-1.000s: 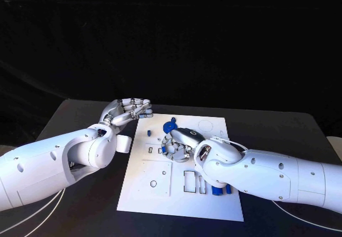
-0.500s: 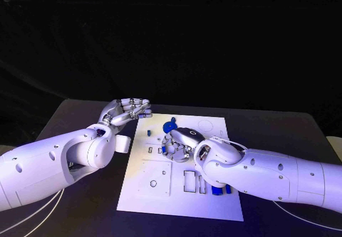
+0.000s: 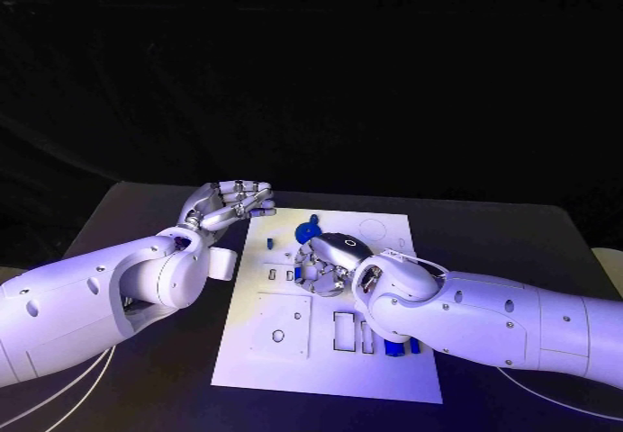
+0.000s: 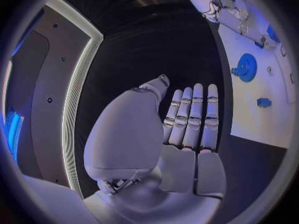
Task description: Assemble the parts on the task board
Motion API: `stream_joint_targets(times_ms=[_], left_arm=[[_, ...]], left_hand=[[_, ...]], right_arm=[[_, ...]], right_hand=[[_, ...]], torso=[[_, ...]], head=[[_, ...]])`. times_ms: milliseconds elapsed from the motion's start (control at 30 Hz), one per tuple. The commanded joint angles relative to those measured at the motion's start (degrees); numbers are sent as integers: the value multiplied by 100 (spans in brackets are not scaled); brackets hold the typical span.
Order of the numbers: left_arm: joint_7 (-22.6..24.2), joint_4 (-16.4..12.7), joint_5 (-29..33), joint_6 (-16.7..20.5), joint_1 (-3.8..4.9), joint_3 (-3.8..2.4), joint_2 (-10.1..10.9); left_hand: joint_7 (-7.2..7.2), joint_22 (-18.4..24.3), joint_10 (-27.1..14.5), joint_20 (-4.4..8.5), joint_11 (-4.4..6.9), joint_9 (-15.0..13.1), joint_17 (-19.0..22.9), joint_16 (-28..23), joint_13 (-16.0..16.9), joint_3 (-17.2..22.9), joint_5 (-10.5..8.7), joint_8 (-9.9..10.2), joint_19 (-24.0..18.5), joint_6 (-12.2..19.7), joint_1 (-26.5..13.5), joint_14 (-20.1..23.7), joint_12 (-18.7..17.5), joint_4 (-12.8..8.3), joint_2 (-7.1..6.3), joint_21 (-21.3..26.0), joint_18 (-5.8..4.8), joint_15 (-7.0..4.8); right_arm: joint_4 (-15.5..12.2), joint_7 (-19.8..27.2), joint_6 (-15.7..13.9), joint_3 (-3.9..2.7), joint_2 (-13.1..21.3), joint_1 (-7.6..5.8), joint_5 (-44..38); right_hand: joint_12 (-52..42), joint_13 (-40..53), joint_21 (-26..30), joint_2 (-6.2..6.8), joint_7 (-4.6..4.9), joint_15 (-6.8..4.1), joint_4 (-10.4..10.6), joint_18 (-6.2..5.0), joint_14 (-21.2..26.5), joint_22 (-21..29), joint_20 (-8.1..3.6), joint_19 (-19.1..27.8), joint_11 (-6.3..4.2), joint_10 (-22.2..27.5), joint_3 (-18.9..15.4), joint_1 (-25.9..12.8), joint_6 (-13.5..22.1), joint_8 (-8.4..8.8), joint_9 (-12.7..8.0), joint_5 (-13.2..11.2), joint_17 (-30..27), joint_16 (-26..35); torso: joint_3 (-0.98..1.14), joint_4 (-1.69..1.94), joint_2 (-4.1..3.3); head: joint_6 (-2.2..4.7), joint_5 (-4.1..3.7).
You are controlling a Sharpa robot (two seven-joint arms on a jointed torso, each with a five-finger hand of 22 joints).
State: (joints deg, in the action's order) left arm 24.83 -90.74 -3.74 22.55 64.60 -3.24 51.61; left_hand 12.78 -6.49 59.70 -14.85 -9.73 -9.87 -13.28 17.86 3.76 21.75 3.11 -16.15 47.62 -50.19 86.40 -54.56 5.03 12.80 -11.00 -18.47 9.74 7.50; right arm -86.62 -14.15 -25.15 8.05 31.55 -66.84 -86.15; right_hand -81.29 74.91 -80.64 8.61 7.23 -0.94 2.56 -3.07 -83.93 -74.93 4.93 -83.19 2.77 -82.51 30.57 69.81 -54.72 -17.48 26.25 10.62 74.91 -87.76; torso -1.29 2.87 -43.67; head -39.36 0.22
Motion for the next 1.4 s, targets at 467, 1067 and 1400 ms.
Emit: stream_joint_targets(times_ms=[467, 1067, 1400], left_arm=[[6, 0, 11, -115, 2, -3, -10], [-17, 0, 11, -124, 2, -2, -1], [-81, 14, -57, -165, 2, -2, 6]], left_hand=[[21, 8, 24, -2, -33, 9, -8, -25, 2, 25, -16, 13, 38, 10, -20, -7, -23, 6, -36, 36, 76, 34], [23, 12, 24, -4, -35, 10, -10, -36, 1, 31, -16, 19, 35, 14, -31, -1, -36, 1, -41, 40, 75, 36], [16, 19, 21, -7, -36, 13, -13, -51, 0, 25, -16, 28, 28, 22, -58, 9, -53, 1, -62, 46, 74, 41]], right_arm=[[39, -66, 39, 14, -4, 21, -73], [41, 4, 33, 14, 4, 21, -50], [-8, 82, -350, 14, 64, 22, -41]], right_hand=[[129, 438, 89, 147, 147, 50, 97, 29, -467, -723, 52, 10, 100, 121, -62, -152, 438, 256, -108, 44, 883, -19], [162, 402, 125, 261, 199, 112, 159, 22, -461, -710, 118, 26, 160, 162, -177, -234, 506, 356, -161, 16, 867, -12], [177, 380, 146, 474, 256, 154, 328, 20, -465, -711, 154, 31, 212, 189, -533, -436, 795, 564, -243, 12, 894, -19]], torso=[[0, 1, 4], [1, -1, 2], [6, 7, 3]], head=[[-4, -5], [-4, -5], [8, -9]])
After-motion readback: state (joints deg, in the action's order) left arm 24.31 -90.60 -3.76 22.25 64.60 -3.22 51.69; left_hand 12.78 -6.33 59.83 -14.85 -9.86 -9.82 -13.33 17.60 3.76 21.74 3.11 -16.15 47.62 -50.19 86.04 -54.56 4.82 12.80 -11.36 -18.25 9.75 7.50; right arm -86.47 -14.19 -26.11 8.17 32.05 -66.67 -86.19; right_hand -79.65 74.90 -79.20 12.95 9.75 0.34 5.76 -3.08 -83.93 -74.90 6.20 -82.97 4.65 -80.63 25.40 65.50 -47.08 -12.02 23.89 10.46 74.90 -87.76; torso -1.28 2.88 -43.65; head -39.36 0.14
